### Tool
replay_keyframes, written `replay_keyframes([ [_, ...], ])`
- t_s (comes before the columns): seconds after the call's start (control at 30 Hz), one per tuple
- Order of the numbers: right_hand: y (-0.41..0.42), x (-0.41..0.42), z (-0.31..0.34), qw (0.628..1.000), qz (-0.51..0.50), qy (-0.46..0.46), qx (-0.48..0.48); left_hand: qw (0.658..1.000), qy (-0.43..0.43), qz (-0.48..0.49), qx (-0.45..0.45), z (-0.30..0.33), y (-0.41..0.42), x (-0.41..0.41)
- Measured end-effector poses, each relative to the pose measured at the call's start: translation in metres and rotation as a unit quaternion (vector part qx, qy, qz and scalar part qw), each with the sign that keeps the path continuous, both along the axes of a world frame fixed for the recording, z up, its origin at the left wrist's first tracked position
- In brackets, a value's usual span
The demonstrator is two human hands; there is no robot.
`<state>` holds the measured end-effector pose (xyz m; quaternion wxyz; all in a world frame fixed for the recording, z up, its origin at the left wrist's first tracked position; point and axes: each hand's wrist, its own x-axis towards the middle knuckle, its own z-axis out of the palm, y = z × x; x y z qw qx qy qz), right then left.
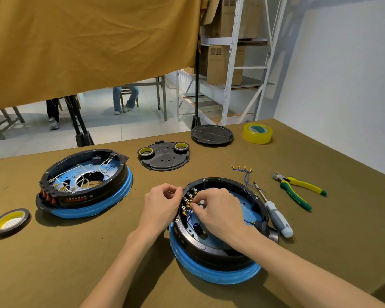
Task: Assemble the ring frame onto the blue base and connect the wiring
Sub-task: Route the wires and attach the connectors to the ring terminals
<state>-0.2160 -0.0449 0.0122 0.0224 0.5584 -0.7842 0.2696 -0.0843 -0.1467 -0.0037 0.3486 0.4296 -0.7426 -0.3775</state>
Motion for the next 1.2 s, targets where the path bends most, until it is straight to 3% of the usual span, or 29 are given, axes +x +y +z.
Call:
replay_keyframes([
  [0.27,-0.001,0.001,0.001,1.0,0.008,-0.021,0.004,1.0,-0.019,-0.008,-0.006,0.002,0.0,0.002],
  [0.43,0.014,-0.004,0.001,0.996,0.024,-0.074,-0.048,0.99,-0.091,-0.007,-0.107,0.013,0.003,0.001],
  [0.5,0.021,-0.009,0.003,0.987,0.026,-0.128,-0.099,0.99,-0.073,-0.035,-0.113,0.023,0.009,0.001],
  [0.6,0.03,-0.013,0.011,0.95,0.057,-0.235,-0.195,0.991,-0.019,-0.126,-0.039,0.042,0.02,-0.001],
  [0.73,0.039,-0.017,0.019,0.922,0.084,-0.281,-0.252,0.982,0.076,-0.168,0.036,0.056,0.037,-0.006],
  [0.83,0.045,-0.022,0.021,0.935,0.135,-0.263,-0.196,0.979,0.123,-0.146,0.068,0.055,0.045,-0.011],
  [0.97,0.065,-0.05,0.026,0.946,0.232,-0.227,-0.021,0.965,0.207,-0.096,0.133,0.057,0.043,-0.014],
  [1.03,0.068,-0.067,0.025,0.954,0.167,-0.235,-0.083,0.944,0.27,-0.094,0.167,0.062,0.04,-0.013],
  [1.1,0.063,-0.081,0.02,0.958,0.017,-0.236,-0.16,0.947,0.264,-0.12,0.138,0.062,0.04,-0.013],
  [1.2,0.05,-0.095,0.003,0.965,-0.062,-0.252,-0.036,0.97,0.154,-0.184,0.044,0.055,0.049,-0.019],
])
